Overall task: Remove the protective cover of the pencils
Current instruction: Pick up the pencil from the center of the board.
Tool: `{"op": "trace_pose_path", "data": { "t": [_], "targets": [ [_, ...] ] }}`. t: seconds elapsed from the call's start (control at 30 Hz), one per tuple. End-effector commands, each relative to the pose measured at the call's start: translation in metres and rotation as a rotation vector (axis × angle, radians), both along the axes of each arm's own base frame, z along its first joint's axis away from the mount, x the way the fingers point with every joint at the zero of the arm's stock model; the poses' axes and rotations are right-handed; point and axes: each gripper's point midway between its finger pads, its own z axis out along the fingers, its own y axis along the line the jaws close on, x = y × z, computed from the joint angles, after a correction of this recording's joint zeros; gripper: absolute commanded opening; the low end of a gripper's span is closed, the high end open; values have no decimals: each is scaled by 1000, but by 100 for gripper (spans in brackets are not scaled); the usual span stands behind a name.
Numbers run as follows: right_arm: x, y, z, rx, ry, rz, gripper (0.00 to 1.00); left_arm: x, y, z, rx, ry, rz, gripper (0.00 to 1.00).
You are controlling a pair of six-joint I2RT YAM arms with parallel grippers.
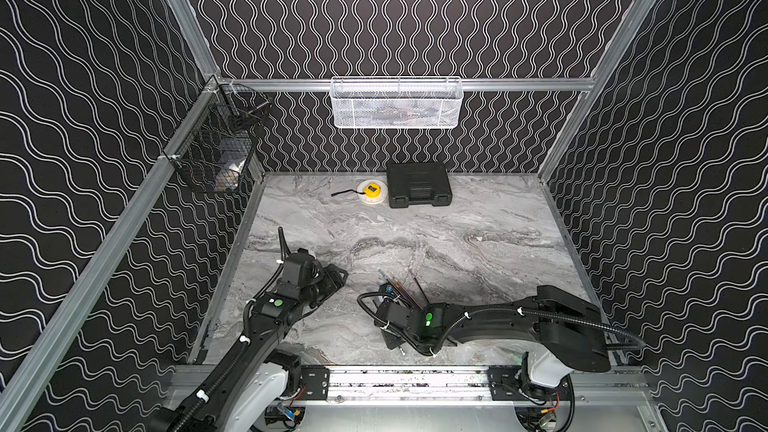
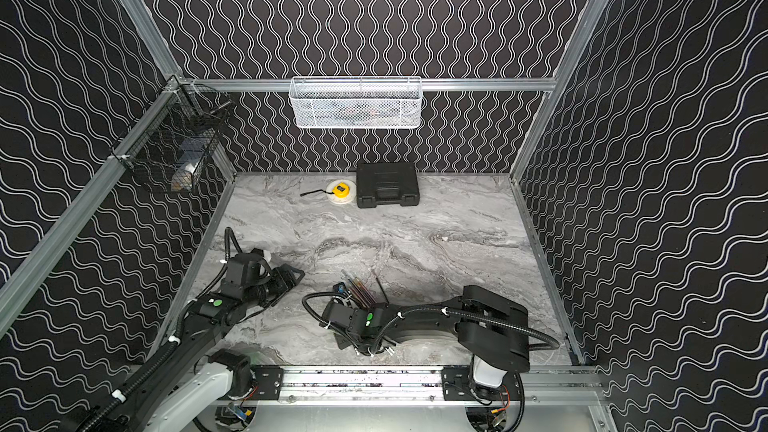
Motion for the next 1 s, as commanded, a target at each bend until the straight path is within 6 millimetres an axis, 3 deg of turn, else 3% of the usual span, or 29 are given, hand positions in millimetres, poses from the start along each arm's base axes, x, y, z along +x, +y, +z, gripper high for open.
{"op": "trace_pose_path", "data": {
  "t": [0.0, 0.13, 0.23, 0.37, 0.43, 0.63, 0.97],
  "targets": [
    [3, 9, 13, 81, -14, -18, 0, 10, -19, 32, -78, -164, -82, 67],
    [2, 10, 25, 146, -26, -12, 0, 10, -33, 57, -161, -286, -142, 74],
    [2, 9, 40, 206, -41, -14, 0, 12, -38, 63, -244, -345, -135, 99],
    [4, 6, 55, 258, -68, -20, 0, 7, -50, 86, -402, -533, -196, 99],
    [5, 3, 58, 274, -77, -28, 0, 5, -53, 83, -432, -518, -208, 99],
    [6, -5, 64, 307, -98, -44, 0, 14, -59, 71, -338, -472, -263, 74],
    [9, -3, 78, 364, -119, -54, 0, 10, -58, 65, -284, -492, -288, 60]
  ]
}}
